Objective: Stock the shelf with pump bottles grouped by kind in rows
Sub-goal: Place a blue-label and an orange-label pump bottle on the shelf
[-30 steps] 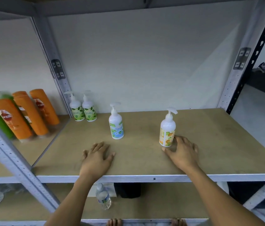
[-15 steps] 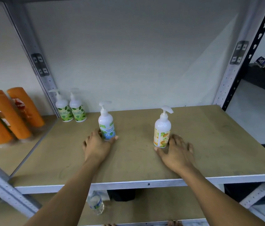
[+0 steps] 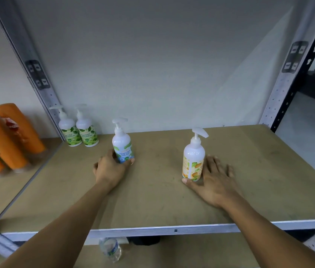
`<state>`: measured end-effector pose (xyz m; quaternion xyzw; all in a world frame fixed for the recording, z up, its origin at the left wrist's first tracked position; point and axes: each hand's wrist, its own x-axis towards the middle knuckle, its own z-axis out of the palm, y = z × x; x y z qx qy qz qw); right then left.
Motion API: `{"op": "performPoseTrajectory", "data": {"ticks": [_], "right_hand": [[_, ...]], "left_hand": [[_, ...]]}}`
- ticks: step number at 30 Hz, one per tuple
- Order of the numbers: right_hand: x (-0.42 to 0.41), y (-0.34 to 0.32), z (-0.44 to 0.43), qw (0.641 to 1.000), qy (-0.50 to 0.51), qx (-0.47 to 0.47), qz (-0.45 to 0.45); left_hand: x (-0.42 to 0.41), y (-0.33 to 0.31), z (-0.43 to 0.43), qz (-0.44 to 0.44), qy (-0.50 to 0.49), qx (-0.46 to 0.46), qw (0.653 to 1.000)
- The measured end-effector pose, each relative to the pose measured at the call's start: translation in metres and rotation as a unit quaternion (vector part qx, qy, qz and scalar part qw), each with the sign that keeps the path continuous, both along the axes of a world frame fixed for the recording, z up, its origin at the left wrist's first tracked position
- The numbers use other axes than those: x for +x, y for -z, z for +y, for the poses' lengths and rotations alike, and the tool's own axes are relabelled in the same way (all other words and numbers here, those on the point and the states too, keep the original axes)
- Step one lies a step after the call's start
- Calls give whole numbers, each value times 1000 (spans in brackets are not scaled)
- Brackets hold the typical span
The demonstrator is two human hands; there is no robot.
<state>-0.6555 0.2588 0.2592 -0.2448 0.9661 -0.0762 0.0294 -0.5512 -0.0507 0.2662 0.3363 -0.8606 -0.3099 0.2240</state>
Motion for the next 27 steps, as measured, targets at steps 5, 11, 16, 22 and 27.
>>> {"op": "performPoseTrajectory", "data": {"ticks": [5, 11, 16, 22, 27], "right_hand": [[-2, 1, 0, 1000, -5, -3, 14], [-4, 5, -1, 1000, -5, -13, 23], [-6, 6, -1, 1000, -6, -7, 21], [-7, 7, -2, 1000, -3, -10, 27], [-7, 8, -2, 999, -1, -16, 28]], "left_hand": [[-22, -8, -40, 41, 54, 97, 993], [-57, -17, -69, 52, 58, 83, 993], [-72, -14, -83, 47, 60, 93, 993], [-70, -9, -79, 84, 49, 112, 989], [-67, 0, -69, 121, 21, 99, 987]]}}
